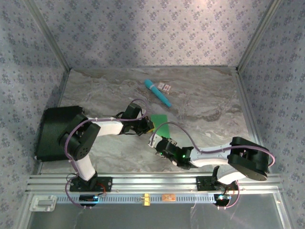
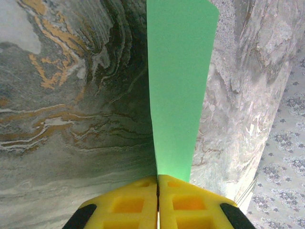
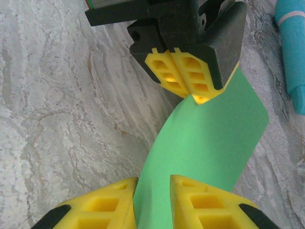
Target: Fold a paper plane with a square sheet of paper (pick it up from the middle)
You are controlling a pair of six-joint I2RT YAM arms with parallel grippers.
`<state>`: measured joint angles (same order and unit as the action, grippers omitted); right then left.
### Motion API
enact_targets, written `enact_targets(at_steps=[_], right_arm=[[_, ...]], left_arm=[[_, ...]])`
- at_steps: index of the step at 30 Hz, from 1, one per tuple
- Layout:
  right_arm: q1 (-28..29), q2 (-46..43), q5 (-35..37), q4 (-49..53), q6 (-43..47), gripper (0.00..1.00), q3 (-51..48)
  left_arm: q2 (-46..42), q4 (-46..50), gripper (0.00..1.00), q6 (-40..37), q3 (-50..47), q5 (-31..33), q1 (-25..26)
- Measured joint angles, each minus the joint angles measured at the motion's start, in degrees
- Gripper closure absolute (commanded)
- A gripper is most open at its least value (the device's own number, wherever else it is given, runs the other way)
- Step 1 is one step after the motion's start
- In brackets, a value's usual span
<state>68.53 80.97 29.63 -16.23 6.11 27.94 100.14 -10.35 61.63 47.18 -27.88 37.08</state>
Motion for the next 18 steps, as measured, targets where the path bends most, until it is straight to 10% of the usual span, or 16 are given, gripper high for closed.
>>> enact_targets(at_steps=[18], right_arm=[[-0.4,0.0,-0.5,-0.2,-0.8,0.84,0.0]], left_arm=[[0.0,0.0,0.9,0.0,0.0,0.0,0.0]])
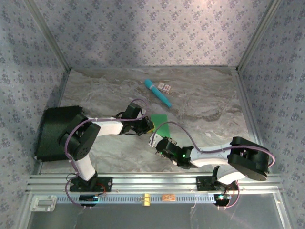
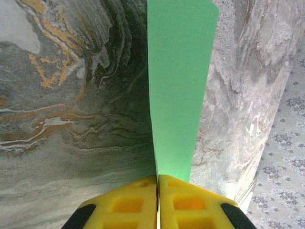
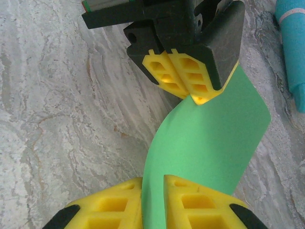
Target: Fold a paper plane with a square sheet of paper (pick it up from the middle)
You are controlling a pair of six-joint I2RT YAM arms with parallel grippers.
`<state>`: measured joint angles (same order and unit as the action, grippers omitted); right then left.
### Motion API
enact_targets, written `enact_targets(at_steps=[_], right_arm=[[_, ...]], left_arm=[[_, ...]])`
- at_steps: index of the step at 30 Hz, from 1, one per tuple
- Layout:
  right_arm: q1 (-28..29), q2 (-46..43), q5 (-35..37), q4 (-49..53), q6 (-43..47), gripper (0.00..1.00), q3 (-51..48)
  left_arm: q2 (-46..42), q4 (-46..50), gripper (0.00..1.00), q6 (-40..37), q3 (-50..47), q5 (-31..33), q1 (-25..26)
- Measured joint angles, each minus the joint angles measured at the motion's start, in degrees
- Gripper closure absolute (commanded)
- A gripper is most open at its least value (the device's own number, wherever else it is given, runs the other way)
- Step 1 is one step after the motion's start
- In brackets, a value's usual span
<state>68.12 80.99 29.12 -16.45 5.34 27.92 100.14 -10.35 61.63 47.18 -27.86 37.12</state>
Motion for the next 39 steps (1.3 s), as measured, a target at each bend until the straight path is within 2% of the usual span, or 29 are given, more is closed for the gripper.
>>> enact_targets(at_steps=[12,15,20,21,29,35,39], right_arm=[[-0.4,0.0,0.0,1.4,-0.5,0.98,0.0],[-0.8,0.0,-0.6,1.6,-0.9,0.99,0.0],[-2.1,-1.0,-4.1,2.4,-2.7,0.99,0.1],[-2.9,-1.9,-5.7,2.7,-3.4,0.99,0.1],[-13.7,-6.6,-25.0,5.8,-11.6,1.0,2.1],[-20.4,-6.0,-40.3,9.7,-17.1,1.0,6.0],[-24.6,-3.5,-50.6,9.4,-20.9,1.0,6.6]], left_arm=[[0.0,1.2,0.87,-1.1,0.0,0.0,-0.7],[-0.1,2.0,0.8,-1.9,0.0,0.0,-1.2],[-1.7,5.3,0.59,-3.8,0.1,0.5,-1.6],[-2.5,6.5,0.54,-4.4,0.2,0.9,-1.6],[-10.5,15.0,0.5,-7.5,1.6,7.5,-3.1],[-12.1,18.2,0.52,-9.8,4.3,9.5,-3.8],[-12.0,19.3,0.59,-11.1,5.3,9.2,-3.8]])
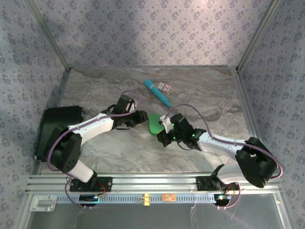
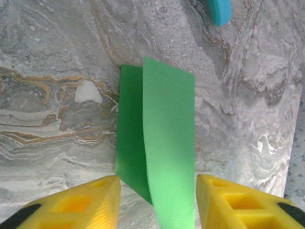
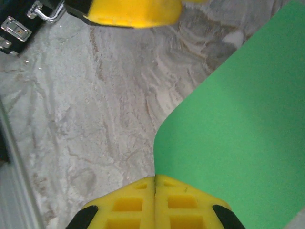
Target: Fold a paper plane with a square sheet of paper (pick it up from the middle)
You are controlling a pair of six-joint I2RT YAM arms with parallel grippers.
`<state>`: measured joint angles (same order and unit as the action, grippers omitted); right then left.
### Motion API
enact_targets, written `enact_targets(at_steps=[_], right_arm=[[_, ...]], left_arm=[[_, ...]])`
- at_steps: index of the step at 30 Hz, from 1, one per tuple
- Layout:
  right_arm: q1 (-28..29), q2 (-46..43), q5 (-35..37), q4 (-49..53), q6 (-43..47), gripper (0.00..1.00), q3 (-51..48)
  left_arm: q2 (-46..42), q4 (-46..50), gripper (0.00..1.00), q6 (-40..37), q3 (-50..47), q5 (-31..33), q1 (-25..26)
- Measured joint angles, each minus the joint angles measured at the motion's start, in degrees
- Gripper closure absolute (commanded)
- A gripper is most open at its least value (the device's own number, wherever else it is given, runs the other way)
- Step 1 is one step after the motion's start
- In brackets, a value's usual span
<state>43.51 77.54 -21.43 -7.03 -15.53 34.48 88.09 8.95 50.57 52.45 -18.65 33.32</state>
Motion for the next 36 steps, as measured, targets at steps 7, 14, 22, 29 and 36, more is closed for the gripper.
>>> enact_targets(at_steps=[7,14,22,29,36], right_arm=[[-0.9,3.2,-8.7,-0.2,-2.3,1.0,0.0],[-0.9,3.8,-12.0,-1.2,-2.7,1.0,-0.1],[-0.8,4.2,-12.9,-1.6,-2.7,1.0,-0.3],[-0.8,6.2,-13.1,-1.5,-2.6,1.0,-0.3],[-0.9,7.2,-11.2,-0.2,-1.2,1.0,-0.2]], left_arm=[[2.5,0.0,0.71,-1.7,3.8,-2.8,0.0],[9.5,0.0,0.79,-3.5,8.9,-7.4,0.6],[19.5,0.5,0.85,-5.6,13.7,-9.3,2.7],[24.7,1.7,0.87,-6.8,13.9,-9.3,2.8],[24.9,1.6,0.88,-8.1,14.0,-9.7,2.8]])
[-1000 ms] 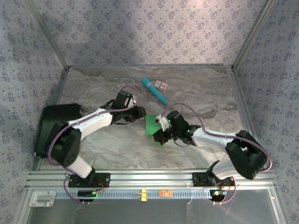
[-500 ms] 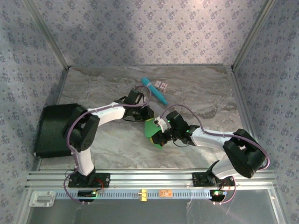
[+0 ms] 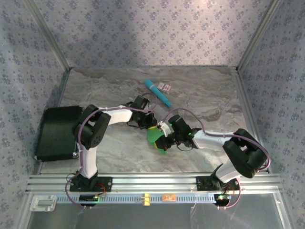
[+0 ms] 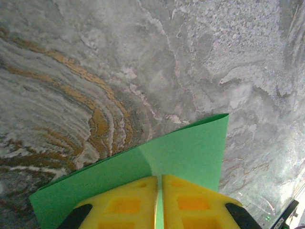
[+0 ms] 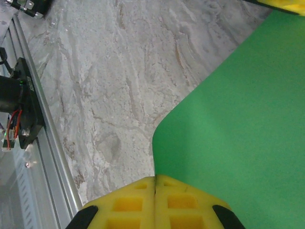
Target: Fold a paper plane with a square sheet of paper (pick it up from the middle)
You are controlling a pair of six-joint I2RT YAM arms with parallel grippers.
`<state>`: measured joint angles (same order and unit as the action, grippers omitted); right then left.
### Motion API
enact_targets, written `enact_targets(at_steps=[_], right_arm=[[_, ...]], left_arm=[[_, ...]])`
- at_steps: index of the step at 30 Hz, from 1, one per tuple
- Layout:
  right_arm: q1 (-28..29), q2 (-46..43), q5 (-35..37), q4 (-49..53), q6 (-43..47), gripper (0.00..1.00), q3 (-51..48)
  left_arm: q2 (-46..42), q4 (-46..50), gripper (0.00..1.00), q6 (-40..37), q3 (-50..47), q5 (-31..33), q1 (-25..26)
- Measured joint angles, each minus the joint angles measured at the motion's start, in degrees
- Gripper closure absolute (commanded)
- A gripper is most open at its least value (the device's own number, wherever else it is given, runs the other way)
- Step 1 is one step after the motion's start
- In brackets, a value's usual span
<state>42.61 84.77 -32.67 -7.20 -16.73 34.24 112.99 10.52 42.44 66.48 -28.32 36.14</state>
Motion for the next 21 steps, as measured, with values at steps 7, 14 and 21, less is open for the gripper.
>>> enact_targets(at_steps=[7,14,21], right_arm=[[-1.7,0.4,2.8,1.9,1.6,1.0,0.5],[-2.3,1.9,6.4,3.3,2.7,1.0,1.9],[-2.3,2.3,10.4,4.9,3.1,1.0,2.8]], left_arm=[[0.1,0.0,0.88,-0.7,0.0,0.0,0.0],[0.4,0.0,0.88,-0.9,0.3,-0.3,0.0],[0.4,0.0,0.88,-0.9,0.4,-0.4,0.0]])
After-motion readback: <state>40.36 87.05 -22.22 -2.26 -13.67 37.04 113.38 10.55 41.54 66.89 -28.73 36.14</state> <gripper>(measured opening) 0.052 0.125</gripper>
